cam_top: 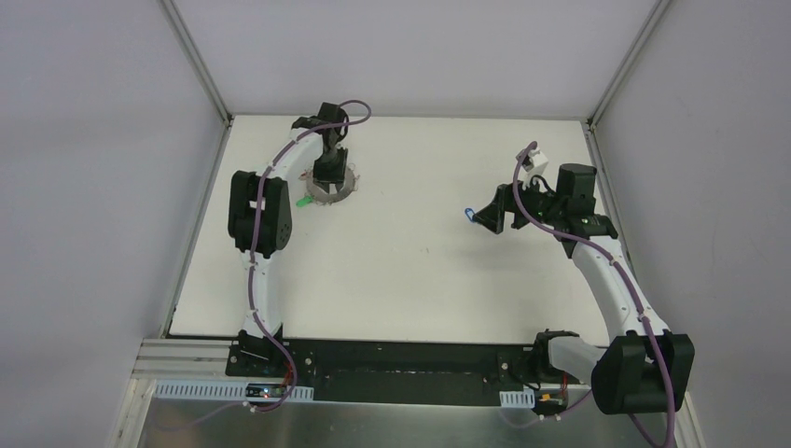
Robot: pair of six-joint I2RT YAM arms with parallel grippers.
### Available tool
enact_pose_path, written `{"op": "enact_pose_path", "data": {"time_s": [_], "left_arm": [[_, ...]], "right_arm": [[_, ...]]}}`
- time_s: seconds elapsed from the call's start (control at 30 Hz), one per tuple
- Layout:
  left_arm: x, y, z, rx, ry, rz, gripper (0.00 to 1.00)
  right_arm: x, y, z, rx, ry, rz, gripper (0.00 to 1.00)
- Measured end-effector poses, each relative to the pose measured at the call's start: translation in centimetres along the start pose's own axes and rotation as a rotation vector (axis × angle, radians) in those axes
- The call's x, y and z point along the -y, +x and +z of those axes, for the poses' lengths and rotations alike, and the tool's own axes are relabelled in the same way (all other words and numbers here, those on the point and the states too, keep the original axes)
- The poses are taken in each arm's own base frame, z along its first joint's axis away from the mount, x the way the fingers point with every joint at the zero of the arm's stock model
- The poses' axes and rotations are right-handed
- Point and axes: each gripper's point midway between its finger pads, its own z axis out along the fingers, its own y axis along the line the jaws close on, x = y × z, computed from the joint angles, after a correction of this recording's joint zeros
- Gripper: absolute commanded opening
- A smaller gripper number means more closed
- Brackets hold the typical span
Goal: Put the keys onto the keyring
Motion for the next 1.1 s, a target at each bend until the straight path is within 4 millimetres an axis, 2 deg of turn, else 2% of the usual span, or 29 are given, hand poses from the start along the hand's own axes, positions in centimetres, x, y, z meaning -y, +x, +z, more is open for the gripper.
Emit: {"op": "enact_pose_path", "data": {"time_s": [0.13, 0.4, 0.7, 1.1], "left_arm": [[-0.4, -0.5, -0.2, 0.006, 0.002, -0.006, 0.29], [-1.1, 0.5, 1.0, -0.067, -0.005, 0.001, 0.26], [-1.7, 1.3, 0.6, -0.107, -0.012, 0.032, 0.26], [-1.9, 0.5, 0.6, -0.125, -0.009, 0.114, 0.23]], "right_arm": [[0.0, 0.0, -0.1, 0.002, -0.006, 0.002, 0.98], [-0.2, 0.0, -0.1, 0.003, -0.015, 0.007, 0.98], [-0.4, -0.1, -0.2, 0.005, -0.032, 0.009, 0.98], [-0.3, -0.2, -0.4, 0.011, -0.037, 0.019, 0.98]]}}
